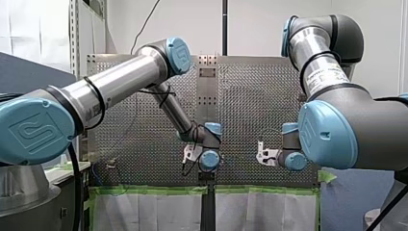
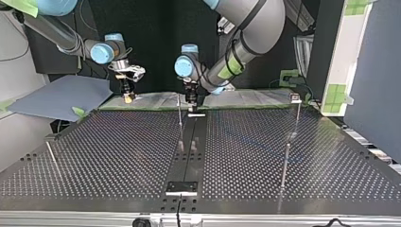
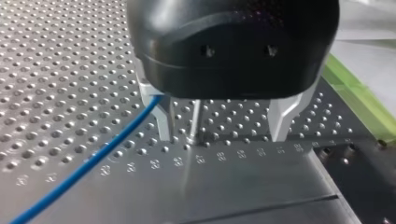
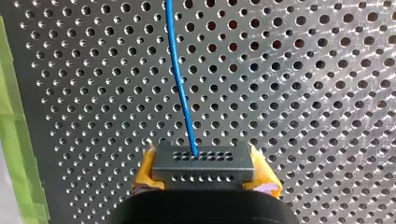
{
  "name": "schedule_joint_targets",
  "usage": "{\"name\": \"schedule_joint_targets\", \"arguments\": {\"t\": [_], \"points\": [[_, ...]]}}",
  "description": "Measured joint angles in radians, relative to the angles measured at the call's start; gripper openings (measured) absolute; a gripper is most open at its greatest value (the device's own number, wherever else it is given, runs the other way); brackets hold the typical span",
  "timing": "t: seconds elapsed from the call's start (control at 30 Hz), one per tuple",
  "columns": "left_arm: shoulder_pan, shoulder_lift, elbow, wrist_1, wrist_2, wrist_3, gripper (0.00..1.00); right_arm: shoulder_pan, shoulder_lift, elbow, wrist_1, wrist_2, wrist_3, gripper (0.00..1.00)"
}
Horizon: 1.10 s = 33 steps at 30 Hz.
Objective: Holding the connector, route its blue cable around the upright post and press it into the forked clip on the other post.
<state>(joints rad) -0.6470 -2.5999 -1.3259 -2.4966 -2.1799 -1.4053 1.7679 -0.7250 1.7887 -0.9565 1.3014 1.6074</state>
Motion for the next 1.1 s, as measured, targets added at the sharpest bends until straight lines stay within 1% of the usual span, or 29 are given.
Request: {"name": "schedule_joint_targets", "arguments": {"t": [0.23, 0.4, 0.63, 0.7, 0.8, 0.87, 1.0, 1.1], "points": [[-0.020, 0.036, -0.029, -0.007, 0.013, 0.005, 0.99, 0.000, 0.000, 0.000, 0.001, -0.001, -0.001, 0.00], [-0.039, 0.058, -0.057, -0.004, 0.022, 0.021, 0.99, 0.000, 0.000, 0.000, 0.000, -0.001, 0.000, 0.00], [-0.051, 0.116, -0.117, 0.041, 0.039, 0.035, 0.99, 0.000, 0.001, 0.000, 0.000, -0.002, 0.001, 0.00], [-0.055, 0.132, -0.135, 0.044, 0.049, 0.041, 0.99, 0.000, 0.001, 0.000, 0.000, -0.002, 0.000, 0.00], [-0.064, 0.143, -0.162, 0.030, 0.066, 0.051, 0.99, 0.000, 0.001, 0.000, 0.000, -0.002, 0.001, 0.00], [-0.071, 0.146, -0.177, 0.016, 0.069, 0.055, 0.99, 0.000, 0.001, 0.000, 0.000, -0.002, 0.002, 0.00], [-0.085, 0.148, -0.195, -0.019, 0.054, 0.059, 0.99, 0.000, 0.001, 0.000, 0.001, -0.003, 0.003, 0.00], [-0.086, 0.148, -0.197, -0.037, 0.040, 0.060, 0.99, 0.000, 0.001, 0.000, 0.002, -0.003, 0.003, 0.00]]}}
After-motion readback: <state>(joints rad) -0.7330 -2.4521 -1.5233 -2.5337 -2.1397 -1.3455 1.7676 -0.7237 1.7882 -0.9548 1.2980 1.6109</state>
